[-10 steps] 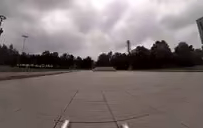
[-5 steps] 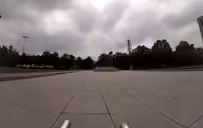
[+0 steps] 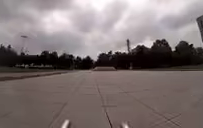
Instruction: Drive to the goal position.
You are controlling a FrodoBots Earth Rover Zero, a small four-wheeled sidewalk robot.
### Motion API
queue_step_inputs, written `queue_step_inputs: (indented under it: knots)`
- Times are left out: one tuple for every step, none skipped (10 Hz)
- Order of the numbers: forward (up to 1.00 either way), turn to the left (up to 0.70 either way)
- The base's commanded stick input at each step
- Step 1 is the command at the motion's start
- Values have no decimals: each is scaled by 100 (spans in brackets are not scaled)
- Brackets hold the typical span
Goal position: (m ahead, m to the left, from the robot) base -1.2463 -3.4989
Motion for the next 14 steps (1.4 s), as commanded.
queue_step_inputs:
  knots:
    - [100,0]
    - [100,0]
    - [100,0]
    - [100,0]
    - [100,0]
    - [100,0]
    - [100,0]
    - [100,0]
    - [100,-1]
    - [100,-6]
    - [100,0]
    - [100,0]
    - [100,0]
    - [100,0]
